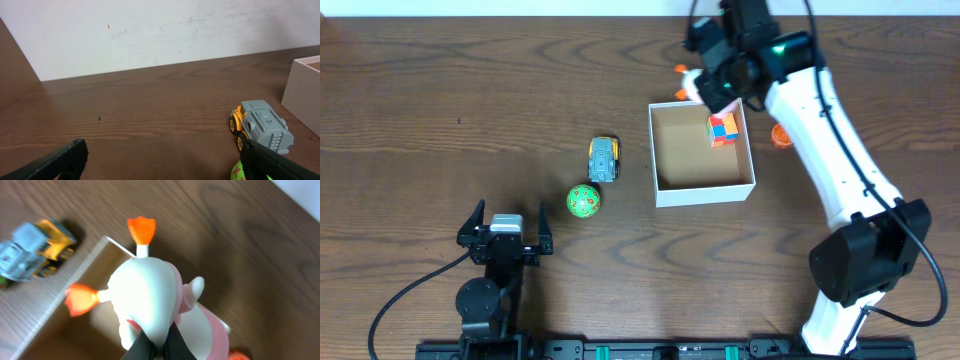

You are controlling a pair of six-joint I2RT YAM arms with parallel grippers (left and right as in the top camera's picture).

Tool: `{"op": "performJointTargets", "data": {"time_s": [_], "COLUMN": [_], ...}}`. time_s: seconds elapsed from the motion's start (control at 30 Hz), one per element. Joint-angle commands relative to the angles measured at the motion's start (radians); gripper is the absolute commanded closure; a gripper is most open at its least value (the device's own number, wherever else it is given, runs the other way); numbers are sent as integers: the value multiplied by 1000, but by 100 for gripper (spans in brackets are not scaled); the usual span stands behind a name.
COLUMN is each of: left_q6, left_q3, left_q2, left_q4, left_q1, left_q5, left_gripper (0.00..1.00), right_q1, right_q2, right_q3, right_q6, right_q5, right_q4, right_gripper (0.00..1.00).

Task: Pack container
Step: 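Carry the duck figure into the white box and release it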

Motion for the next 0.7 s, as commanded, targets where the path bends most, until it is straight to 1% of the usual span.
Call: {"op": "performJointTargets", "data": {"time_s": [0.0,0.17,0.37,0.5,0.67], "left_q6": [5,5,5,5,5], "left_q3": [-16,-16,-16,-16,-16], "left_q2": [-1,-1,-1,-1,-1], "left_q4": [-36,-36,-36,-36,-36], "left_q1": [4,4,4,4,4], "left_q5": [8,8,8,8,8], "left_gripper": [2,2,2,2,2], "right_q1": [35,57,58,62,66], "right_q2": [-15,15,59,84,119], "right_q3": [4,3,-2,-2,-2], "right_q6": [-12,-64,-125,-150,-149], "right_q5": [-6,-5,-6,-7,-6], "right_q4": [16,12,1,6,-8], "right_gripper": [98,95,95,92,92]}}
